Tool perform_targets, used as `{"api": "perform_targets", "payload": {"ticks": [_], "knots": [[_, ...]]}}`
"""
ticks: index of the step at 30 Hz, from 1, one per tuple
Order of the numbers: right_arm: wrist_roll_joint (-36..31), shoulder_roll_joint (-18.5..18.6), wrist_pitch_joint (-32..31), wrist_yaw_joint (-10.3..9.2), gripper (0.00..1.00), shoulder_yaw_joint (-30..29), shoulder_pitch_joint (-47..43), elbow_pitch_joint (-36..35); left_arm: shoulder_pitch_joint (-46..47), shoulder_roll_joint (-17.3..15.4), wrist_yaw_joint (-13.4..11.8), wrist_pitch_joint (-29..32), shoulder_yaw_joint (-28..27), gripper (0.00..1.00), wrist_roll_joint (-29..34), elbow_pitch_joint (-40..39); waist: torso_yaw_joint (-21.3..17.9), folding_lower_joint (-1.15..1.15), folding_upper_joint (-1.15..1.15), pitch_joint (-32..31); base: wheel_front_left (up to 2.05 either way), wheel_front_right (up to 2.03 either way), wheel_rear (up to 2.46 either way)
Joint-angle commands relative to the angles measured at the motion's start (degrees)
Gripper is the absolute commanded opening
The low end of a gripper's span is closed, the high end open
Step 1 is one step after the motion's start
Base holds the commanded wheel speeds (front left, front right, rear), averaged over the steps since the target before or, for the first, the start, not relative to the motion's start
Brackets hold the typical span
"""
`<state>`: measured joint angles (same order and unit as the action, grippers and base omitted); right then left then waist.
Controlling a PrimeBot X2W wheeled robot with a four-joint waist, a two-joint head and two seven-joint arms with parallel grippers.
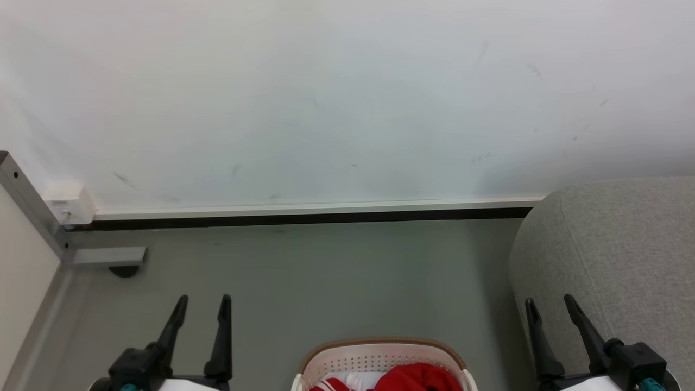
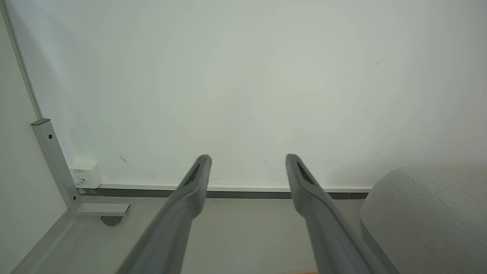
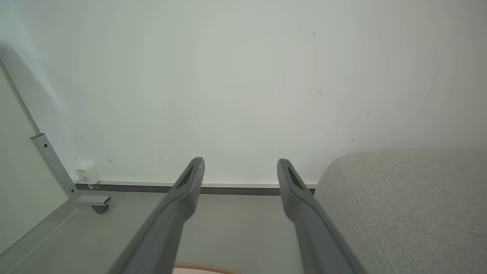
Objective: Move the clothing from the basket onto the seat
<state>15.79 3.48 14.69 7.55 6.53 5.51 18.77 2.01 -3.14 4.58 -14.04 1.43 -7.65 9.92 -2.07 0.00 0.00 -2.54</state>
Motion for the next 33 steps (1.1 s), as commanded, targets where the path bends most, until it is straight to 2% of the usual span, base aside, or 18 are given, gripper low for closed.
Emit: {"api": "perform_targets", "payload": {"ticks": [1,10,33], "knots": [[-1.3,-0.2,0.3,-0.11,1.0,-0.3,0.0,-0.2,-0.3,-0.1,0.2,-0.5,-0.5,1.0,0.4,0.1,0.0,0.0,0.0,-0.1,0.0,0.0,0.0],[-3.6,-0.8,0.5,-0.12,1.0,-0.6,-0.5,-0.1,-0.2,0.1,0.8,-1.2,-1.0,1.0,2.3,0.5,-0.1,0.0,0.0,-0.3,0.0,0.0,0.0],[-2.2,-0.7,0.4,-0.12,1.0,-0.1,0.1,-0.1,0.0,0.2,0.8,-1.1,-1.4,1.0,0.6,0.7,-0.5,0.0,0.0,-0.1,0.0,0.0,0.0]]}}
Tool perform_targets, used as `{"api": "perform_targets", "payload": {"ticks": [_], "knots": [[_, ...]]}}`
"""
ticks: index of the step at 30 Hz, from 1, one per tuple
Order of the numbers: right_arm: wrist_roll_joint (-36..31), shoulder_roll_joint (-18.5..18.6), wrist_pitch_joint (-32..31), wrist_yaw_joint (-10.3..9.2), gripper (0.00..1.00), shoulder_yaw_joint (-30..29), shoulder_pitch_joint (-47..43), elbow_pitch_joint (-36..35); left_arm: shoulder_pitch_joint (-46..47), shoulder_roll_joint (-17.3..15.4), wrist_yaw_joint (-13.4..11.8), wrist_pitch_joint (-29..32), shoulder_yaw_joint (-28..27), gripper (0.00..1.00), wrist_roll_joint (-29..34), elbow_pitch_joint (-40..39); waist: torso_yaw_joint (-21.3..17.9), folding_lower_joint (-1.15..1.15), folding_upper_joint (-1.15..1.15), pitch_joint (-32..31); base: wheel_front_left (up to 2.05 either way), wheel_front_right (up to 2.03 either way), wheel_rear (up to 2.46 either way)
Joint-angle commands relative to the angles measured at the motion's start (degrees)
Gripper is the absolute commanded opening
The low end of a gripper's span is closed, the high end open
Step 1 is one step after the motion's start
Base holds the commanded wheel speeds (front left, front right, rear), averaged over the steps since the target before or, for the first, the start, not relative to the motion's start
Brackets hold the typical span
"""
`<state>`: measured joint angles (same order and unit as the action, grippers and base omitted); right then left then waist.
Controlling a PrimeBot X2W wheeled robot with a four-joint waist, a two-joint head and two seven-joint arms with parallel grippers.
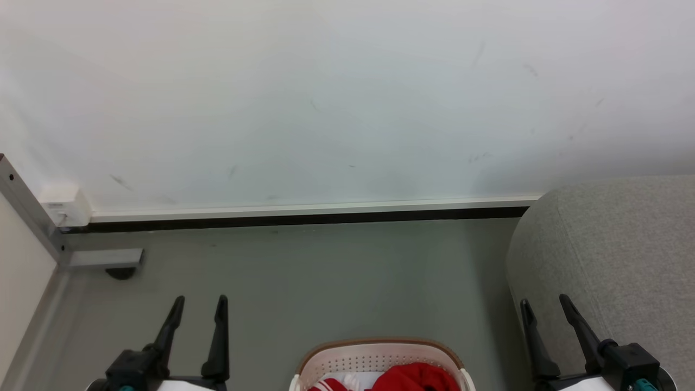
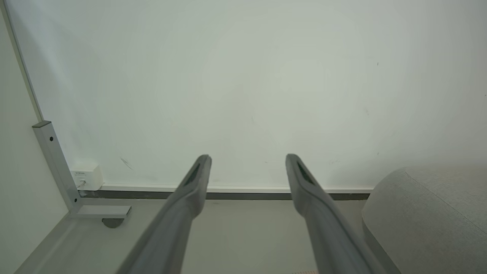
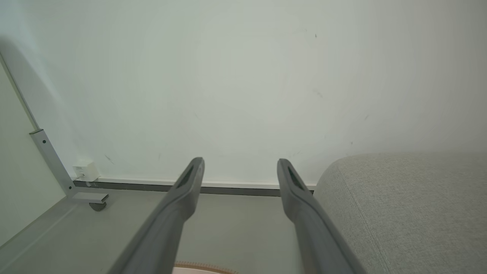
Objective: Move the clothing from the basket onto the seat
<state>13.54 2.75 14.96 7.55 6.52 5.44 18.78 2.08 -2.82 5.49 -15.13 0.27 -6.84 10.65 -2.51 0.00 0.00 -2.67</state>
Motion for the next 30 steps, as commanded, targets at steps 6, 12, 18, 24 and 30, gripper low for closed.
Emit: {"api": "perform_targets", "payload": {"ticks": [6,12,18,24,30], "knots": [[0.5,0.1,0.1,-0.12,1.0,0.0,0.6,-0.7,0.4,-0.1,0.0,0.0,0.6,1.0,-0.3,0.2,-1.6,0.0,0.0,0.9,0.0,0.0,0.0],[4.8,0.1,0.1,-0.12,1.0,-0.3,1.1,-1.6,1.2,-0.2,0.8,0.0,2.4,1.0,-1.2,1.2,-4.2,0.0,0.0,2.7,0.0,0.0,0.0],[6.3,0.1,0.1,-0.12,1.0,0.9,2.6,-3.3,3.0,-0.2,1.2,0.0,3.6,1.0,0.4,3.3,-7.7,0.0,0.0,6.1,0.0,0.0,0.0],[6.5,0.1,0.1,-0.12,1.0,1.3,4.7,-5.2,6.2,-1.2,1.8,0.0,5.5,1.0,1.2,7.2,-11.4,0.0,0.0,11.1,0.0,0.0,0.0],[7.7,0.1,0.1,-0.12,1.0,1.6,7.0,-7.3,11.8,-5.1,1.9,0.0,12.2,1.0,3.6,15.4,-14.4,0.0,0.0,17.4,0.0,0.0,0.0]]}}
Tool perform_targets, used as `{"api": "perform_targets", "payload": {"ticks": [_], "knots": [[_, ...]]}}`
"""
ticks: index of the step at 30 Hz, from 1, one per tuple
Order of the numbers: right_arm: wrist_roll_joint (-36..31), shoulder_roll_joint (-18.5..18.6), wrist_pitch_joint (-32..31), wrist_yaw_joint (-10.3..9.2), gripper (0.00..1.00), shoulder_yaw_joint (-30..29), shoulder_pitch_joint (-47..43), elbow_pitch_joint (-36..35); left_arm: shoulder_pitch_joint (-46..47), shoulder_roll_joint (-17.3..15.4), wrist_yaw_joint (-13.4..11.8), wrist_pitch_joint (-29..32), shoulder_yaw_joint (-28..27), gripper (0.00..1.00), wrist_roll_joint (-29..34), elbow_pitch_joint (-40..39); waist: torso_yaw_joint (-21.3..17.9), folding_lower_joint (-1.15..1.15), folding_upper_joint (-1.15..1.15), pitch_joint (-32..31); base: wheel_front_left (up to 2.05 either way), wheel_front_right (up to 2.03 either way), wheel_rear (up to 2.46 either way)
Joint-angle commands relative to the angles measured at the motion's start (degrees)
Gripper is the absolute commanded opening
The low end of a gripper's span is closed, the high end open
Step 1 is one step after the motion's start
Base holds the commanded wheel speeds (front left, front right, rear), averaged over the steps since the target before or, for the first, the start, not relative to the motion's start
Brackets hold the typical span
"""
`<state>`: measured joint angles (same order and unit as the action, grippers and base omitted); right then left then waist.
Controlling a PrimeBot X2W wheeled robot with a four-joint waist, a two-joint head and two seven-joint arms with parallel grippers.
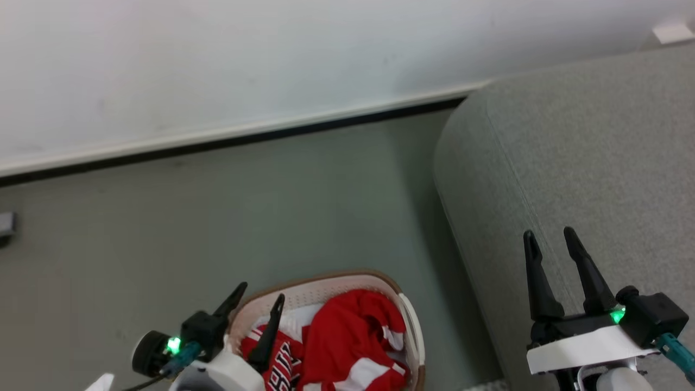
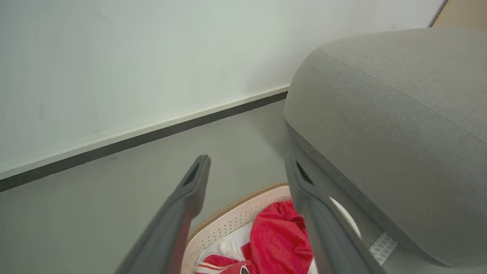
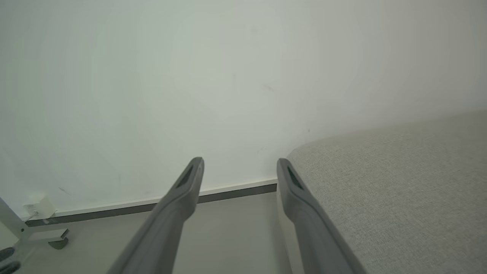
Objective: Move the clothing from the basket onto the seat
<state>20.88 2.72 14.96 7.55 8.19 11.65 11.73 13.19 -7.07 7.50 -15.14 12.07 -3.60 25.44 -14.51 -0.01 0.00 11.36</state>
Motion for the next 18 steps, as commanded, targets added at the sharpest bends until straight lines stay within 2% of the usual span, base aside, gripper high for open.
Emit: {"api": "perform_targets", "payload": {"ticks": [1,4,5,11,18], "knots": [[0.5,0.1,0.1,-0.12,1.0,0.0,1.1,-0.4,1.9,-1.5,-0.1,0.0,1.9,1.0,0.3,2.8,-2.9,0.01,0.0,4.3,0.0,0.0,0.0],[1.6,0.1,0.1,-0.12,1.0,-0.1,1.9,-1.2,5.4,-3.2,0.0,1.4,6.9,1.0,-1.4,8.8,-4.4,0.01,0.0,6.4,0.0,0.0,0.0],[2.1,0.1,0.1,-0.12,1.0,0.0,2.5,-1.6,7.5,-4.4,0.0,2.8,10.7,1.0,-2.9,12.3,-5.5,0.01,0.0,7.7,0.0,0.0,0.0],[3.8,0.1,0.1,-0.12,1.0,1.1,3.4,-2.5,13.3,-6.8,0.0,8.8,21.2,1.0,-6.9,21.6,-8.5,0.01,0.0,11.5,0.0,0.0,0.0],[6.4,0.1,0.1,-0.12,1.0,2.3,4.7,-3.9,20.4,-10.1,0.0,18.3,28.3,1.0,-9.9,31.4,-11.6,0.01,0.0,17.1,0.0,0.0,0.0]]}}
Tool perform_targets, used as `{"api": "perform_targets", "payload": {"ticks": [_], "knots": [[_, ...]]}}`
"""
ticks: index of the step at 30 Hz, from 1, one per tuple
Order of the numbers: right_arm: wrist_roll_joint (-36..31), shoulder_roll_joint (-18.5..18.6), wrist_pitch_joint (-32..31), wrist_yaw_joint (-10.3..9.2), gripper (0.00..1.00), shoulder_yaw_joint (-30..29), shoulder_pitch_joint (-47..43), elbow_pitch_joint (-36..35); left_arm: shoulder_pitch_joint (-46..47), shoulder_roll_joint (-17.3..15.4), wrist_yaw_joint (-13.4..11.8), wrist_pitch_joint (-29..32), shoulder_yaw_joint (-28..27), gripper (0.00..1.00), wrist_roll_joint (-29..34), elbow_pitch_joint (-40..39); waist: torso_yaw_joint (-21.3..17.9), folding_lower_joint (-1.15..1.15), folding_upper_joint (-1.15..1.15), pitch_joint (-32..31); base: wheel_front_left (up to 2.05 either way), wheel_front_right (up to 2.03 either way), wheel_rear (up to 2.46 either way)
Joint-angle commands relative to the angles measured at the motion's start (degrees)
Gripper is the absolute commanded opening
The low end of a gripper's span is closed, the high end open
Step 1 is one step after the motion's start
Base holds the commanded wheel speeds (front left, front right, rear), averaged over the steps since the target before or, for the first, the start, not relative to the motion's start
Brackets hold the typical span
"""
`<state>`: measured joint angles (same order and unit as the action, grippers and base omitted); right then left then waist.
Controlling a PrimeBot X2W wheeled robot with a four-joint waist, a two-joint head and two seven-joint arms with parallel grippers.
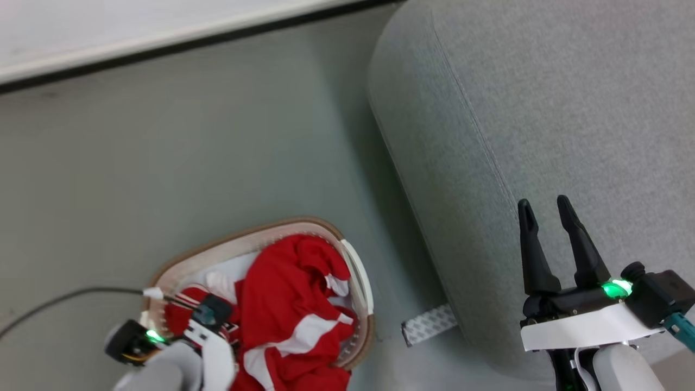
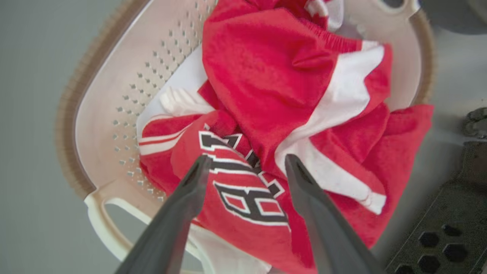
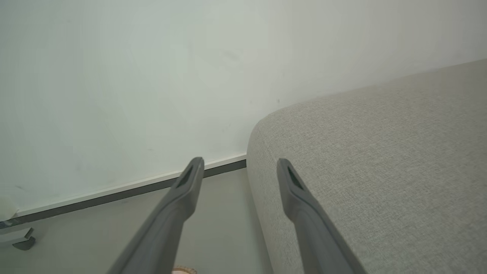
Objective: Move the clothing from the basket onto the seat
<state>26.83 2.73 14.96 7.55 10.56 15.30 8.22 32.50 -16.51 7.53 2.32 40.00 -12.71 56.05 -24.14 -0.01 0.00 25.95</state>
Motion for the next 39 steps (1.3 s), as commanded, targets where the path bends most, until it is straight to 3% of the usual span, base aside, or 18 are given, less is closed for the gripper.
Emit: {"api": "perform_targets", "payload": {"ticks": [1,15,22,23,25,33,39], "knots": [[0.5,0.1,0.1,-0.12,1.0,0.0,1.1,-0.4,1.1,-0.7,-0.1,0.8,0.4,1.0,-0.8,0.8,-2.0,0.01,0.0,2.5,0.0,0.0,0.0],[5.8,0.1,0.1,-0.12,1.0,3.0,2.6,-2.3,9.5,-6.2,-0.1,7.4,13.3,1.0,-1.1,8.2,-6.7,0.01,0.0,12.1,0.0,0.0,0.0],[6.9,0.1,0.1,-0.12,1.0,4.0,3.3,-2.4,11.9,-7.0,-2.3,7.3,15.3,1.0,0.8,13.1,-7.9,0.01,0.0,14.3,0.0,0.0,0.0],[6.9,0.1,0.1,-0.12,1.0,3.9,3.3,-2.4,11.9,-7.0,-2.2,7.0,15.4,0.78,0.8,13.5,-8.0,0.01,0.0,14.5,0.0,0.0,0.0],[7.1,0.1,0.1,-0.12,1.0,3.9,3.2,-2.4,11.9,-6.8,-1.6,5.9,15.7,0.0,0.6,14.0,-8.0,0.01,0.0,14.6,0.0,0.0,0.0],[6.8,0.1,0.1,-0.12,1.0,4.4,3.8,-1.4,11.8,-6.2,-0.7,2.6,16.2,0.0,-1.2,15.8,-8.4,0.01,0.0,13.3,0.0,0.0,0.0],[5.2,0.1,0.1,-0.12,1.0,3.8,4.1,0.1,10.3,-3.5,-0.4,-0.1,16.0,0.0,-2.7,16.7,-6.7,0.01,0.0,8.8,0.0,0.0,0.0]]}}
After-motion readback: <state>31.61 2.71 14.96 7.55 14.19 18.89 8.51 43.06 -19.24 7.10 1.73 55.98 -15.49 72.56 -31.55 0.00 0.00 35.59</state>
